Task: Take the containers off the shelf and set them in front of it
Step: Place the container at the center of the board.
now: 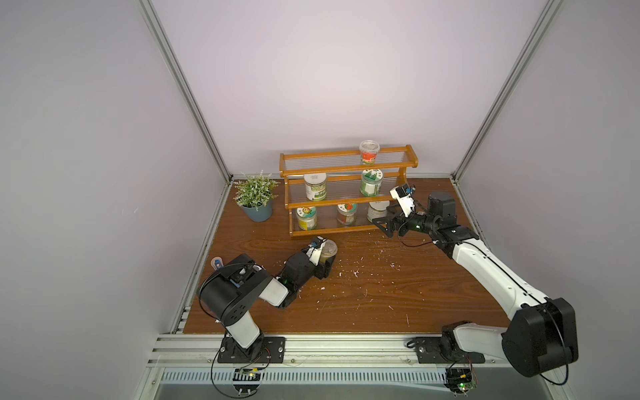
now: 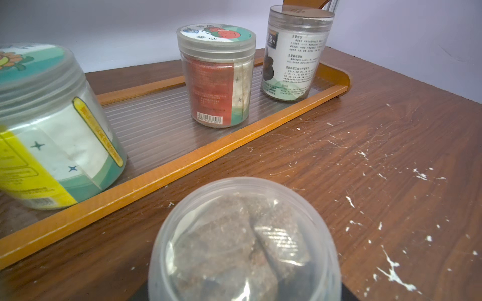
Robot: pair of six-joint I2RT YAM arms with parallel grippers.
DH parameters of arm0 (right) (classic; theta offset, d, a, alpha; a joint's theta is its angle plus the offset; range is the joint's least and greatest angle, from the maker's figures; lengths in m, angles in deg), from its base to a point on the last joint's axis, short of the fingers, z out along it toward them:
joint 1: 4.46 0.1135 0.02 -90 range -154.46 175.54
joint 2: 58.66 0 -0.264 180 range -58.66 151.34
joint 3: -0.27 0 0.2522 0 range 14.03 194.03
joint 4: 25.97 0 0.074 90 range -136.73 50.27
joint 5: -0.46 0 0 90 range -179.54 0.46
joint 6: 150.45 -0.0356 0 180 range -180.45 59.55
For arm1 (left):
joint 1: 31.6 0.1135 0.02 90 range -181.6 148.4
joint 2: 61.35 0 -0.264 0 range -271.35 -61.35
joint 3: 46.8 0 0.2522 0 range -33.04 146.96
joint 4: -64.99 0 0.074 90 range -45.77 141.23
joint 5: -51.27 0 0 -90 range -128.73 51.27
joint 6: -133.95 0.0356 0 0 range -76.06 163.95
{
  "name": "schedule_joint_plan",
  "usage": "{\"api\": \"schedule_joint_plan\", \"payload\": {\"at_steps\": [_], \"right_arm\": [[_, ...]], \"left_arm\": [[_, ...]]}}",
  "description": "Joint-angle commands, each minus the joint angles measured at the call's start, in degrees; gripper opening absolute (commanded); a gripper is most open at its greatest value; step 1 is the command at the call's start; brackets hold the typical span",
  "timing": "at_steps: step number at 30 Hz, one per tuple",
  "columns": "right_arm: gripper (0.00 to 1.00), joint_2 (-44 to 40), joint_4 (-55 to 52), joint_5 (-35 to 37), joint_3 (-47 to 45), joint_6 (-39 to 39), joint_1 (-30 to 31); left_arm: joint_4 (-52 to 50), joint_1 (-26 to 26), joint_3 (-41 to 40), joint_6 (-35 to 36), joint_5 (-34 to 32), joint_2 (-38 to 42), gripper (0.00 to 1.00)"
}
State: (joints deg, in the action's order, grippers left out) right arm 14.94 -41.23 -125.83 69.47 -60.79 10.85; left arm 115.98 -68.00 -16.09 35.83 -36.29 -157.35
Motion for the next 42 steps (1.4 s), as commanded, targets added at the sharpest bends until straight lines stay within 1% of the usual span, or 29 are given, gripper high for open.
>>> {"api": "schedule_joint_plan", "payload": {"at_steps": [1,6,10,15,22,27,31,33,34,36,38,40,42], "right_arm": [[0.99,-1.1,1.4,-0.1,0.2,0.9,0.0],[0.99,-0.9,1.4,-0.1,0.2,1.0,0.0],[0.99,-1.0,1.5,0.0,0.2,1.0,-0.2],[0.99,-0.8,1.5,-0.2,0.2,1.0,-0.4],[0.99,-0.7,1.2,-0.3,0.4,0.9,-0.5],[0.99,-0.6,0.9,0.1,0.6,0.9,-0.5],[0.99,-1.3,1.1,1.3,0.6,0.6,-0.5],[0.99,-1.7,1.2,1.5,0.8,0.3,-0.4],[0.99,-1.8,1.3,1.6,1.0,0.2,-0.4],[0.99,-1.9,1.2,1.9,1.7,-0.1,-0.4],[0.99,-2.2,1.0,1.9,2.7,-0.5,-0.4],[0.99,-2.2,0.5,1.7,4.1,-0.7,-0.1],[0.99,-2.0,-0.1,1.9,5.8,-1.0,0.2]], "left_arm": [[3.5,0.9,1.0,0.8,1.4,-1.5,0.78],[4.6,1.6,1.4,0.3,2.0,-3.8,0.83],[5.5,1.7,0.9,0.3,1.6,-4.0,0.88],[5.5,1.7,0.0,0.5,1.2,-1.9,0.93],[5.5,1.7,-3.2,-1.3,2.1,0.1,0.99],[4.3,1.7,-5.8,-3.1,2.7,3.7,1.0],[-0.4,1.5,-6.7,-5.3,3.3,8.1,1.0],[-4.5,0.8,-6.9,-6.3,3.2,12.5,1.0],[-7.5,0.4,-6.7,-6.7,2.6,14.7,1.0],[-16.2,-0.2,-5.0,-7.0,1.2,20.2,0.99],[-26.1,-0.2,-2.2,-7.2,1.1,25.7,1.0],[-32.1,-0.2,0.1,-7.8,1.4,30.3,1.0],[-35.0,-0.2,3.0,-8.2,2.2,33.0,0.99]]}}
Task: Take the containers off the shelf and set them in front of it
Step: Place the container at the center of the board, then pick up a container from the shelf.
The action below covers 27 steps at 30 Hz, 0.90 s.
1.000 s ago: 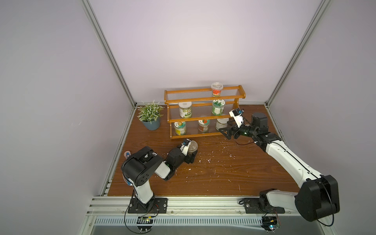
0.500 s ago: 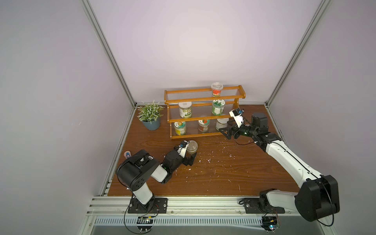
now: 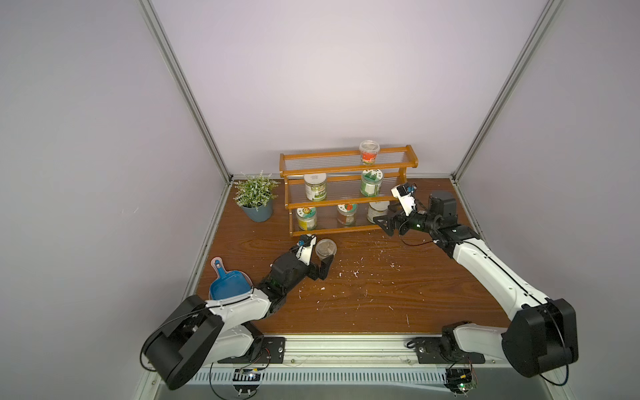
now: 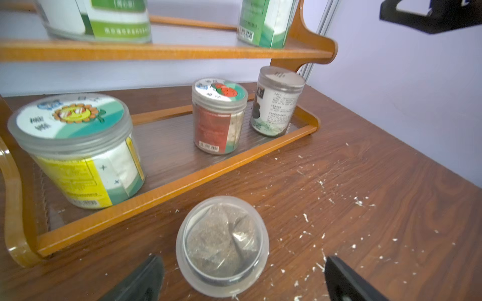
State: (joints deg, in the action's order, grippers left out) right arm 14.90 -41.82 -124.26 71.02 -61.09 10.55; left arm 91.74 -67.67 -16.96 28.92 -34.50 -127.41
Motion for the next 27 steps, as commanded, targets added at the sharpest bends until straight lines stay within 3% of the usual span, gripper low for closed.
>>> {"api": "schedule_joint_plan", "payload": {"at_steps": [1,9,14,20,27], "right_arm": [[0.99,-1.8,0.1,0.2,5.0,-0.7,0.7],[0.99,1.3,-5.7,1.3,17.0,0.0,1.6],[0.99,5.6,-7.2,5.9,24.5,0.0,1.6],[0.99,15.0,-9.2,12.1,37.1,0.4,1.6],[0.99,27.7,-14.2,13.3,51.7,1.1,1.6]], "left_arm": [[-12.5,-0.4,5.9,-1.1,1.1,3.3,1.0],[-28.7,2.5,32.0,-0.2,14.7,-1.8,0.99],[-32.5,5.7,41.5,-1.0,20.1,-4.4,1.0],[-35.7,6.2,46.1,-0.4,21.7,-5.2,1.0],[-35.4,8.4,46.5,-2.1,24.3,-4.8,0.99]]}}
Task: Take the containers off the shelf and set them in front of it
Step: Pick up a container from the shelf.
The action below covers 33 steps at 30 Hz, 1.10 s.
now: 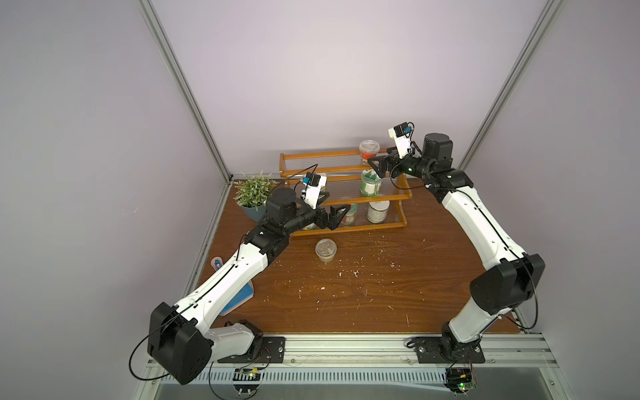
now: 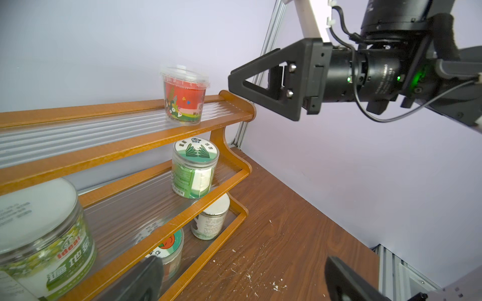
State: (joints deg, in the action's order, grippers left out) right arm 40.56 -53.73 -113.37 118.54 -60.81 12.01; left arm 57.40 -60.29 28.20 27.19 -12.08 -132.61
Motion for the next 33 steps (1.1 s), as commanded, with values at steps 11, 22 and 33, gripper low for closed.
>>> {"api": "schedule_joint_plan", "payload": {"at_steps": [11,22,33], "right_arm": [[0.99,14.0,-5.1,0.8,18.3,-0.6,0.2],[0.82,16.4,-5.3,-0.3,21.0,0.7,1.1],[0.74,13.9,-5.0,0.5,20.1,2.5,1.8]], "left_arm": [[-2.3,1.8,1.2,0.6,1.7,0.3,1.0],[-1.5,2.9,-0.6,0.4,2.3,0.4,1.0],[-1.6,3.3,-1.4,0.6,2.5,0.9,1.0]]}}
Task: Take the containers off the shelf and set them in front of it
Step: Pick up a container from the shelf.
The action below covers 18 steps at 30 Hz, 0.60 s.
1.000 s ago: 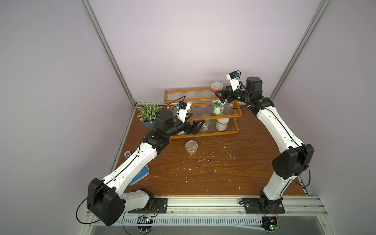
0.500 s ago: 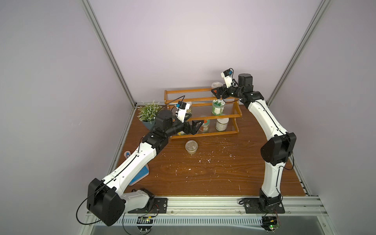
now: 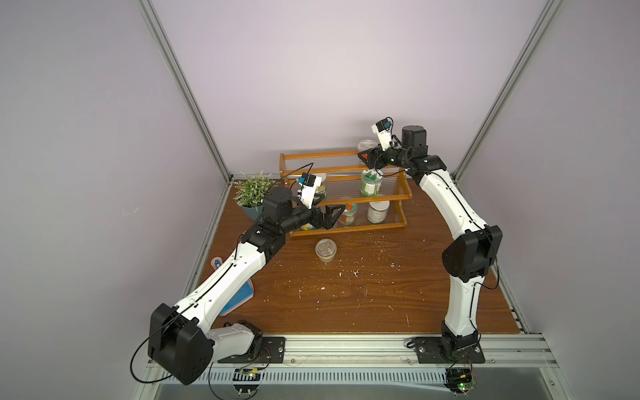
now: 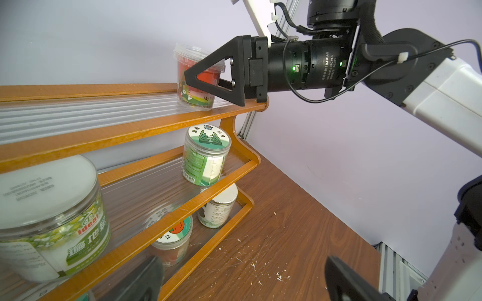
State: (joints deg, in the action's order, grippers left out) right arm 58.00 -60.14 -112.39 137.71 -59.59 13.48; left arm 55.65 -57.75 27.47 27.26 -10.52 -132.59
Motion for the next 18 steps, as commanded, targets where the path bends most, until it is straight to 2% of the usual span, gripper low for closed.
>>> {"api": "schedule_joint_plan", "payload": {"at_steps": [1,4,11,18], "right_arm": [[0.74,-4.0,1.3,-0.3,0.8,1.6,0.5],[0.74,-6.4,1.0,-0.1,-0.2,2.4,0.7],[0.73,-16.0,3.1,-0.6,-9.5,4.5,2.9],[0.74,-31.2,8.0,-1.6,-30.2,4.9,6.7]], "left_arm": [[0.1,0.8,-0.8,0.6,0.9,1.1,1.0],[-0.2,1.3,-0.9,0.7,0.9,1.5,1.0],[0.1,2.2,-2.2,0.2,1.3,2.7,1.0],[0.3,3.6,-4.2,-0.9,2.4,4.5,1.0]]}}
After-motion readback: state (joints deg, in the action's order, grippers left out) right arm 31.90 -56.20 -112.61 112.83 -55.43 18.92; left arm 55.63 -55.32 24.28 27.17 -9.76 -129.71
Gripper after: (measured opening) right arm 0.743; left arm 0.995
